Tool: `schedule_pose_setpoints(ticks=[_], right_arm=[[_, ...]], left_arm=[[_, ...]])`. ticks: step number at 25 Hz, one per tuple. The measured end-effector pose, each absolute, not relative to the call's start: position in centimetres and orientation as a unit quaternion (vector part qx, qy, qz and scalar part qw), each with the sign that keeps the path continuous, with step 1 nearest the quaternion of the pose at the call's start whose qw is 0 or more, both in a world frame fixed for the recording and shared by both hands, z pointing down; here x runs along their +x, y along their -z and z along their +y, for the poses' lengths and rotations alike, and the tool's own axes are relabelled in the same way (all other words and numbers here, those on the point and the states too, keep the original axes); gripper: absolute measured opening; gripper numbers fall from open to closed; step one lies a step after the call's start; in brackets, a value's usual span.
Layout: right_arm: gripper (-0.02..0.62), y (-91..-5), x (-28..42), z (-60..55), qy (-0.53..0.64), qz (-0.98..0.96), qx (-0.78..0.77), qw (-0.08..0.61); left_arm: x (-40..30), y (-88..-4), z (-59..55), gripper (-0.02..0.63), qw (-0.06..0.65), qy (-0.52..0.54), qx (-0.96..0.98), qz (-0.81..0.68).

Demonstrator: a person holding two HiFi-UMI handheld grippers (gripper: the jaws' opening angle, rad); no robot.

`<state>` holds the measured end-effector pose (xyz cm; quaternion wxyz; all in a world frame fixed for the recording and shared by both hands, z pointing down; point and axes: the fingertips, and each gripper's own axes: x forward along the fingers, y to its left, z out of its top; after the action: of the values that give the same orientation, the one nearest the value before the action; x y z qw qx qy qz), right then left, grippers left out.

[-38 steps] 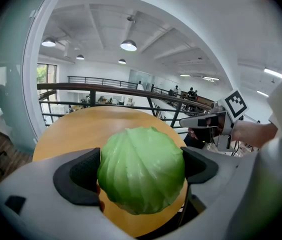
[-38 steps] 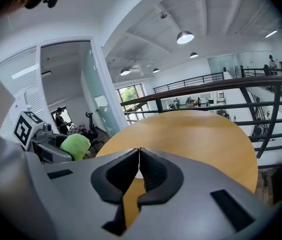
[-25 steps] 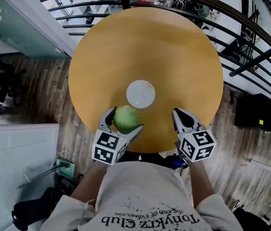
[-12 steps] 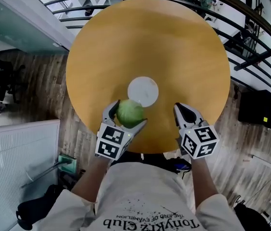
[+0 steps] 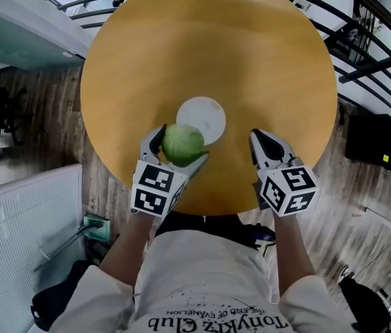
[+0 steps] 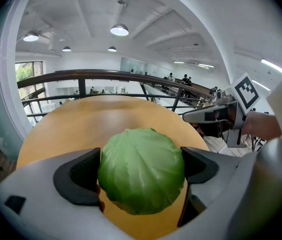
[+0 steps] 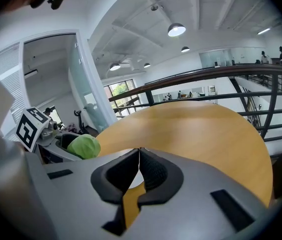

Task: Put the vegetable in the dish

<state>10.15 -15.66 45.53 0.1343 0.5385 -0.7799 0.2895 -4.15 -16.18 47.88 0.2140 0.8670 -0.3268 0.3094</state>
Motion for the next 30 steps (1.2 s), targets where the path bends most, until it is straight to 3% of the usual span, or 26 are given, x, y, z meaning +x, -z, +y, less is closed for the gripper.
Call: schedule_pose_setpoints(ticks=[30], right_arm=[[0.026,-52.0,10.0,-18.5,-0.328,-0.760,0.546,0.129]], left_arm=[[-0.6,-57.4,-21.7,0.491,0.224,-0.371,0.850,-0.301]])
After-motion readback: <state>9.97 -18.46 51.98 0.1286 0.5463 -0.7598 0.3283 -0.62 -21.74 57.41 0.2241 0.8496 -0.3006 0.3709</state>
